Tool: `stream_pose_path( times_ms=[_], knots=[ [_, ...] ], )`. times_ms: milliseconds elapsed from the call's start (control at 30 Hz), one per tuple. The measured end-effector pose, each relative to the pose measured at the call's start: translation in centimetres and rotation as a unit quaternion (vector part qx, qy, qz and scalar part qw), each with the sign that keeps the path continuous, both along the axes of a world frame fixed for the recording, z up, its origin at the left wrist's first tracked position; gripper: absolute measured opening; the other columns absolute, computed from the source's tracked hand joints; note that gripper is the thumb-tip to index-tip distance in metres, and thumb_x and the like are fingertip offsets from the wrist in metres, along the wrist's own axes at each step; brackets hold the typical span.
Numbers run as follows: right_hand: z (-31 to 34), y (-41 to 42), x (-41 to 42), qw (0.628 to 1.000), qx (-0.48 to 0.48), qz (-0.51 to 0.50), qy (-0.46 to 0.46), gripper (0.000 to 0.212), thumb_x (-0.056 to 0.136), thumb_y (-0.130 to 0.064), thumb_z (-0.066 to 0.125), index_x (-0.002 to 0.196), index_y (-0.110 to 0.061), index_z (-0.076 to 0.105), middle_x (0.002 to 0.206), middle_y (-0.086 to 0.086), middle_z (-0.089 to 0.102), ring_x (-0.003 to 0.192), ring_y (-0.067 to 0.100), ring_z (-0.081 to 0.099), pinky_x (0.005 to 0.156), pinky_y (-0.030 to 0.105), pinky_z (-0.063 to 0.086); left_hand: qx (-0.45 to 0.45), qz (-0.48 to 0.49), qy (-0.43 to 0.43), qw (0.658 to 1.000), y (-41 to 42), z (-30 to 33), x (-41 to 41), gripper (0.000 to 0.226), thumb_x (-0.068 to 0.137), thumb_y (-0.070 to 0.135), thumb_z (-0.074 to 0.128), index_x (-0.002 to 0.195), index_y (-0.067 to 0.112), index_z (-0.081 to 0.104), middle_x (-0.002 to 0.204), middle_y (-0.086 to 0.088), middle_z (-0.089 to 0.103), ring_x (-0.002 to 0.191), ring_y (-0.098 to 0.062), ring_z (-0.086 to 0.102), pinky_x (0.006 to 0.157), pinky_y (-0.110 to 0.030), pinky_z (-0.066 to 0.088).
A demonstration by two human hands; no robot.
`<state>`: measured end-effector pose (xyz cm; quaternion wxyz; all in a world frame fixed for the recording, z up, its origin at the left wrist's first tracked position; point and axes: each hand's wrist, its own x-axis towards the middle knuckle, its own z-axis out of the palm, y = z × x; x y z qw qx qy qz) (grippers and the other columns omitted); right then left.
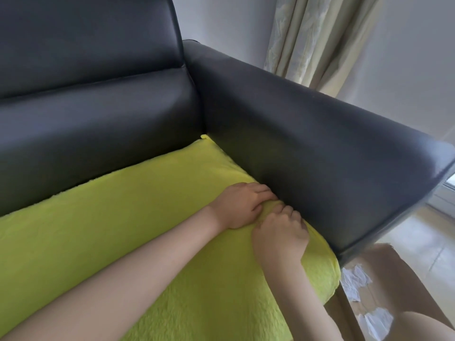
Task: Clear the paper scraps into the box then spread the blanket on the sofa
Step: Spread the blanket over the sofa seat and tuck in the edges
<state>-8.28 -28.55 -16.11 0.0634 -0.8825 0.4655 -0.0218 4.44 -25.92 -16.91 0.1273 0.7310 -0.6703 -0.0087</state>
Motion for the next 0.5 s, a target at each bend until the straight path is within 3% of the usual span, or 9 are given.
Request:
stream_pose_path(
  times_ms=[133, 300, 400, 500],
  knots=[
    [-0.5, 0.5, -1.2, 1.0, 0.0, 0.022, -0.012, 0.06, 0.101, -0.032, 0.024, 0.151, -0.002, 0.009, 0.155, 0.009, 0.023, 0.141, 0.022, 0.022, 0.116, 0.031, 0.015, 0.008, 0.01, 0.009, 1.0, 0.1, -0.2, -0.4, 0.045, 0.093, 0.014, 0.042, 0.136, 0.022, 0.049, 0.136, 0.005, 0.05, 0.127, -0.012, 0.043, 0.106, -0.028, 0.028],
    [-0.3, 0.5, -2.6, 0.995, 0.035, 0.049, -0.082, 0.06, 0.099, -0.026, 0.029, 0.153, -0.005, 0.013, 0.157, 0.007, 0.022, 0.143, 0.021, 0.02, 0.117, 0.03, 0.015, -0.007, 0.022, -0.003, 1.0, 0.1, -0.2, -1.3, 0.043, 0.094, 0.014, 0.041, 0.135, 0.021, 0.051, 0.134, 0.004, 0.052, 0.126, -0.013, 0.045, 0.106, -0.027, 0.029],
    [-0.2, 0.8, -3.8, 0.993, 0.036, 0.047, -0.099, 0.055, 0.098, -0.024, 0.034, 0.15, -0.006, 0.025, 0.154, 0.006, 0.029, 0.141, 0.021, 0.026, 0.114, 0.03, 0.026, -0.022, 0.03, -0.012, 0.999, 0.2, -0.2, -1.6, 0.041, 0.093, 0.014, 0.041, 0.131, 0.02, 0.055, 0.129, 0.003, 0.056, 0.12, -0.015, 0.051, 0.104, -0.027, 0.034],
    [-0.8, 0.8, -4.8, 0.991, -0.021, 0.033, -0.131, 0.037, 0.084, -0.013, 0.058, 0.118, 0.003, 0.058, 0.118, 0.018, 0.06, 0.109, 0.033, 0.055, 0.084, 0.041, 0.05, -0.058, 0.03, -0.042, 0.997, 0.4, 0.2, -2.0, 0.044, 0.086, 0.017, 0.036, 0.118, 0.018, 0.066, 0.116, 0.001, 0.066, 0.107, -0.017, 0.061, 0.093, -0.03, 0.047]
  ],
)
